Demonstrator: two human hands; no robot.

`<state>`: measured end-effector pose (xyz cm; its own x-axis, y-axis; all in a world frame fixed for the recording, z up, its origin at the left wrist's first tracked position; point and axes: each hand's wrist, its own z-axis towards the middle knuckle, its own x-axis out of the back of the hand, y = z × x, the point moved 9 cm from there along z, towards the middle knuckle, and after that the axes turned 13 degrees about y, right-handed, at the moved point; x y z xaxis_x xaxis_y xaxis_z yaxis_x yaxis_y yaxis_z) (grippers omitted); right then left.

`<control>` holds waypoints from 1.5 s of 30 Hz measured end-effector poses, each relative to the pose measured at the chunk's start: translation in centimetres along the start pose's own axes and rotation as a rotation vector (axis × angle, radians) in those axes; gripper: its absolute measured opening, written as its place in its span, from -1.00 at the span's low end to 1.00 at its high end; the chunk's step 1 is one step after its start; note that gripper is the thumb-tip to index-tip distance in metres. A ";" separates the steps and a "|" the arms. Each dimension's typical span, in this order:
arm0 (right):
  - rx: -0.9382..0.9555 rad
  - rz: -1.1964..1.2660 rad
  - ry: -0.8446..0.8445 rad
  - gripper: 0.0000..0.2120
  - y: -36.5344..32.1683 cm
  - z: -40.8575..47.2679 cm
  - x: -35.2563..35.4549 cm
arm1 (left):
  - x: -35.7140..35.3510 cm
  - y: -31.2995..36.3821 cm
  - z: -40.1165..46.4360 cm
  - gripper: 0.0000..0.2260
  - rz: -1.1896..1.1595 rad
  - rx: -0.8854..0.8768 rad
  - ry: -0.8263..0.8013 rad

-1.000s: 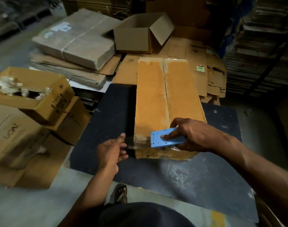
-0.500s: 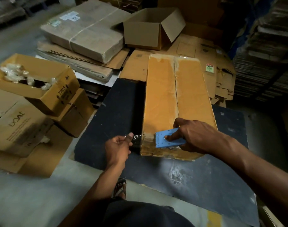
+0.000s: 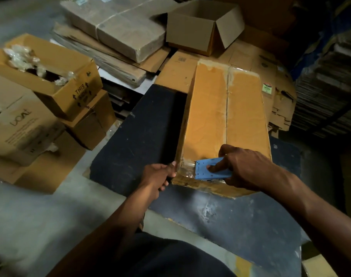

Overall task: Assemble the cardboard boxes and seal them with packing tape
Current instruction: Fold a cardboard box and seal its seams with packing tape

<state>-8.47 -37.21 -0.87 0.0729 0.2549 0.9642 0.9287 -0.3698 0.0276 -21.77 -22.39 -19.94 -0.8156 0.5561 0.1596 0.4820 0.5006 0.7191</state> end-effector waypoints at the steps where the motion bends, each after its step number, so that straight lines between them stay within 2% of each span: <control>1: 0.007 0.005 -0.005 -0.45 -0.1 0.1 0.1 | -0.3 -0.3 0.1 -0.68 -0.018 0.028 -0.022; 13: 0.010 0.008 -0.028 -0.43 -0.6 0.3 0.1 | -0.8 -1.0 0.2 -0.60 -0.006 0.110 -0.127; 22: 0.005 0.027 -0.014 -0.44 -0.5 0.1 0.4 | -0.5 -0.5 -0.4 -0.60 0.115 0.131 -0.174; 24: 0.007 0.022 -0.017 -0.44 -0.5 0.1 0.3 | -0.4 -1.2 -0.3 -0.52 0.187 0.169 -0.191; 26: 0.007 0.023 -0.018 -0.44 -0.4 0.2 0.3 | -0.6 -2.4 -0.4 -0.33 0.264 0.223 -0.231; 28: 0.012 0.019 -0.019 -0.44 -0.3 0.2 0.1 | -1.3 -3.1 -0.6 -0.25 0.262 0.255 -0.269; 30: 0.007 0.028 -0.022 -0.45 -0.2 0.2 0.1 | -1.7 -3.2 -0.6 -0.39 0.223 0.269 -0.253; 32: 0.006 0.031 -0.022 -0.45 -0.1 0.2 0.0 | -1.3 -3.0 0.0 -0.57 0.196 0.244 -0.158; 34: 0.006 0.020 -0.025 -0.44 0.0 0.2 0.0 | 0.1 -2.1 0.9 -0.61 0.192 0.112 0.026; 36: 0.001 0.021 -0.031 -0.44 0.1 0.2 0.0 | 1.4 0.3 0.3 -0.61 0.161 -0.179 0.160; 38: -0.014 0.024 -0.041 -0.44 0.4 0.2 -0.1 | 2.1 4.1 -2.9 -0.63 0.104 -0.610 0.201; 39: -0.031 0.025 -0.057 -0.43 0.5 0.2 -0.3 | 1.8 6.1 -5.4 -0.59 0.150 -0.885 0.193; 41: -0.072 0.021 -0.112 -0.37 0.8 0.1 -0.6 | -0.6 7.4 -9.9 -0.41 0.358 -1.465 0.154; 42: -0.088 0.009 -0.144 -0.34 0.9 0.0 -0.7 | -2.0 6.7 -10.7 -0.38 0.483 -1.678 0.145; 43: -0.099 -0.011 -0.167 -0.31 0.9 -0.1 -0.7 | -3.0 5.9 -10.5 -0.39 0.579 -1.804 0.163; 45: -0.108 -0.053 -0.183 -0.30 0.9 -0.2 -0.4 | -3.8 4.8 -9.7 -0.51 0.637 -1.934 0.253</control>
<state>-7.76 -37.81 -1.17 0.0993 0.4310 0.8969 0.8892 -0.4430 0.1145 -19.44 -28.54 -10.48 -0.8038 0.1616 0.5726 -0.0988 -0.9853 0.1393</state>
